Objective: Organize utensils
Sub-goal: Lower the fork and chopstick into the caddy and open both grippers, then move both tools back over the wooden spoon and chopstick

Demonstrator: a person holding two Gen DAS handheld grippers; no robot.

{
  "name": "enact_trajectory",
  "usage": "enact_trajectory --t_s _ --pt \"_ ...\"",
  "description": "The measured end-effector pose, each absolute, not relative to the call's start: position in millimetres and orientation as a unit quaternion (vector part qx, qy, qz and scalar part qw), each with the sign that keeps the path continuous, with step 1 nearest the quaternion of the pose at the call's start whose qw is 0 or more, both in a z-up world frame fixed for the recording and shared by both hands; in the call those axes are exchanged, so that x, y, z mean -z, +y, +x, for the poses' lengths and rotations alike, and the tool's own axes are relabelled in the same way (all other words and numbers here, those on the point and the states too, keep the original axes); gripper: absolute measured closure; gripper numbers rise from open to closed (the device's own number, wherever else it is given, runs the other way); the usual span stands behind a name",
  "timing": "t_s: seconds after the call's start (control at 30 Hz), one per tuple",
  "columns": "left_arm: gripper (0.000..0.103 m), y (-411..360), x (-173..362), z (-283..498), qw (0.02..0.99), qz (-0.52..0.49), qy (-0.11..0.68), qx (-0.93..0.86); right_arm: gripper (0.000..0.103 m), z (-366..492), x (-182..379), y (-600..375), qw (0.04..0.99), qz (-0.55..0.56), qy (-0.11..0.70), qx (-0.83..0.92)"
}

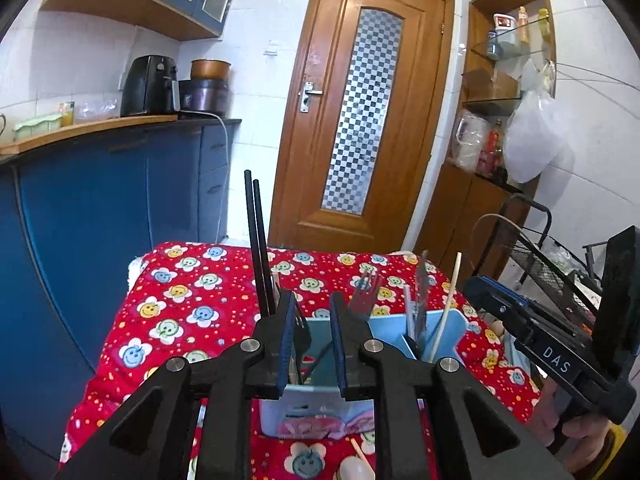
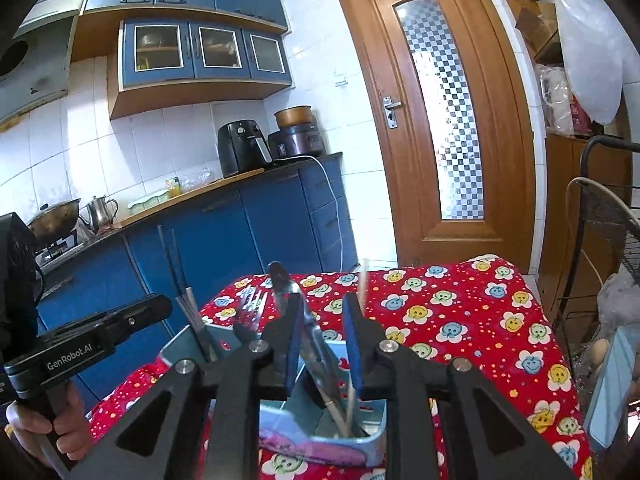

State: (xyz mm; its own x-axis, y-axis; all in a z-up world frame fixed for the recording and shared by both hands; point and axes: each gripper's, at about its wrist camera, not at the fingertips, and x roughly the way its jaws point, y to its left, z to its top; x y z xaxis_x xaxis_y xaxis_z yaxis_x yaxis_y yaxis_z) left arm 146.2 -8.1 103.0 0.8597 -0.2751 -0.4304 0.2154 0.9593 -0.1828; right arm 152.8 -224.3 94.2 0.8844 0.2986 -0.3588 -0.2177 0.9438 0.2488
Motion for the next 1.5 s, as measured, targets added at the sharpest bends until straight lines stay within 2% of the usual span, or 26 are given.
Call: enact_trajectory --t_s 0.27,0.53,0.97,1.5 --pt "0.085 -2.9 -101.9 122.9 0.956 -0.056 0.260 0.125 0.081 126.3 -97.5 -215.4 0.959 0.098 0.223 -0.144" --pt "0.085 6.4 -87.9 104.4 0.941 -0.049 0.314 0.118 0.081 106.8 -81.4 -200.0 0.942 0.090 0.283 -0.157" --pt "0.085 -0.9 -45.0 86.7 0.896 -0.063 0.415 0.144 0.081 72.8 -52.5 -189.4 0.921 0.078 0.354 -0.145" --pt "0.085 -36.9 -5.5 87.3 0.845 -0.053 0.511 0.150 0.080 50.4 -30.9 -211.9 0.907 0.099 0.389 -0.131"
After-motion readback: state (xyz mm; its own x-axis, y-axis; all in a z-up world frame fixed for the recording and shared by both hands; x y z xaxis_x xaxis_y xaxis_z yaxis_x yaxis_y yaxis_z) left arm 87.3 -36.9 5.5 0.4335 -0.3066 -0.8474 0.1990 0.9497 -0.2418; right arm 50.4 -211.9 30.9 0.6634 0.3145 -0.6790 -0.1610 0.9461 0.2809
